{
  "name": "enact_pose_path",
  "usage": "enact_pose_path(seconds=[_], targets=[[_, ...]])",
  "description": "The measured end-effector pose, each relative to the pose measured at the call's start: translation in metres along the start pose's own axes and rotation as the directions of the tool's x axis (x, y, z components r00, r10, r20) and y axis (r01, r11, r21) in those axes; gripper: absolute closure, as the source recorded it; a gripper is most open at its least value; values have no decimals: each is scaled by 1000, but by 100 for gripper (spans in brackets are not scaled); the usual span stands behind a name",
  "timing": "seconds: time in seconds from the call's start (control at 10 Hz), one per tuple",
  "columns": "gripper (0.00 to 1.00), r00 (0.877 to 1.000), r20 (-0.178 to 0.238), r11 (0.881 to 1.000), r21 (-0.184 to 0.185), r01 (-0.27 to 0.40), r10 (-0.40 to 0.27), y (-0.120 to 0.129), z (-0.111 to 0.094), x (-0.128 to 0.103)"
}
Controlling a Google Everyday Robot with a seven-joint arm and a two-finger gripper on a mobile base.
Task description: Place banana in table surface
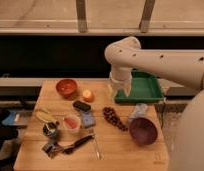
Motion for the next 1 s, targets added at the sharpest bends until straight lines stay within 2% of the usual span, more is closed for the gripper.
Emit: enact_pose_path(seconds=[1.0], targets=[[40,1000,-4,1000,-3,12,-12,1,1,-3]])
